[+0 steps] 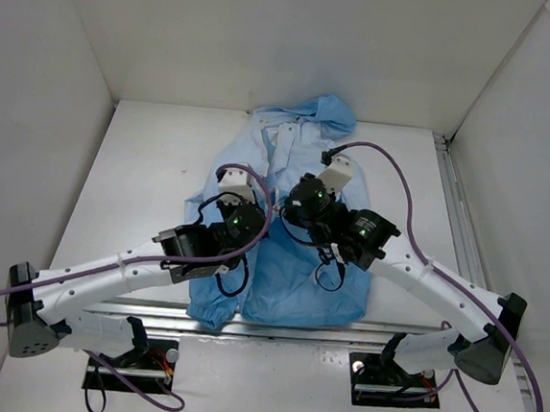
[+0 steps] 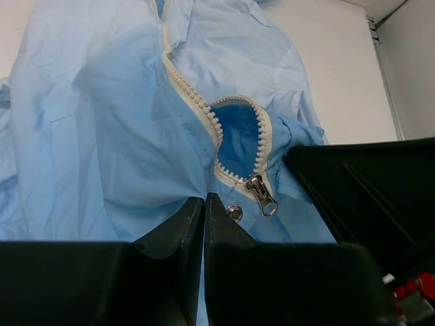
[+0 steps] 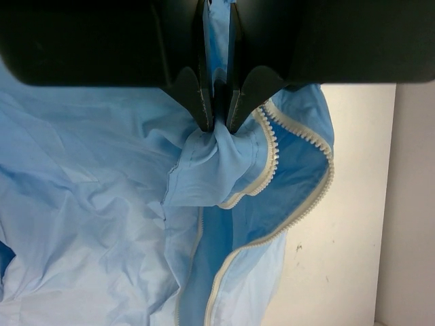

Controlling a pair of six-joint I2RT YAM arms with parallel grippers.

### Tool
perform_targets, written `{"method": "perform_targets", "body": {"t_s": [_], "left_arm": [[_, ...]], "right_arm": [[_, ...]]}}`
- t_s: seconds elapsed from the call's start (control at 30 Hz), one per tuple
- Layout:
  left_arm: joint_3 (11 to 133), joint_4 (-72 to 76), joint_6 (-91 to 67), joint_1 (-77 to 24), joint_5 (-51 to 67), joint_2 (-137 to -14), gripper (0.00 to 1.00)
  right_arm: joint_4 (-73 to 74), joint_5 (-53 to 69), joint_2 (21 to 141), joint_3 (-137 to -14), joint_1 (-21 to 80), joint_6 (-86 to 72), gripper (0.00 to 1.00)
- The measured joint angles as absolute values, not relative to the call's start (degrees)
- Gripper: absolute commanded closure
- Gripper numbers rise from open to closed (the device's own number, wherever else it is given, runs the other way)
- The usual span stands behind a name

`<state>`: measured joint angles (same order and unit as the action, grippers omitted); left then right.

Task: Zip up the jacket

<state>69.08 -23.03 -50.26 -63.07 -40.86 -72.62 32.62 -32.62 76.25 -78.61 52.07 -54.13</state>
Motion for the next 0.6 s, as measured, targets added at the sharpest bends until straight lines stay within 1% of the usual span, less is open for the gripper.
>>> {"method": "perform_targets", "body": {"t_s": [0.23,0.3,0.4,0.43,0.5,0.57,0.6], "left_arm": [[64.2,-19.4,-47.3,-61.6,-35.4,-65.0,1.00],[64.0,-19.4,-46.6,-61.2,-34.2,-64.4,0.94],[64.0,-19.8,-46.4,-60.9,-33.1,-64.0,0.72],[64.0,-20.2,-46.5,-60.7,-32.9,-63.8,0.57],[63.9,-21.1,-47.2,-60.6,-32.4,-63.3,0.43],[63.9,-22.0,-48.6,-60.3,-32.0,-62.6,0.36],[63.9,-22.4,-48.9,-60.2,-31.9,-62.3,0.35]], "right_arm": [[32.5,-28.2,76.9,-78.8,51.7,-54.2,1.00],[32.5,-27.8,77.0,-78.8,51.7,-54.5,1.00],[32.5,-28.3,77.0,-78.7,51.7,-55.0,1.00],[32.5,-28.5,77.0,-78.7,51.7,-55.2,1.00],[32.4,-29.0,77.0,-78.7,51.8,-55.5,1.00],[32.5,-29.3,77.0,-78.7,51.8,-55.6,1.00],[32.5,-29.4,77.0,-78.7,51.8,-55.6,1.00]]}}
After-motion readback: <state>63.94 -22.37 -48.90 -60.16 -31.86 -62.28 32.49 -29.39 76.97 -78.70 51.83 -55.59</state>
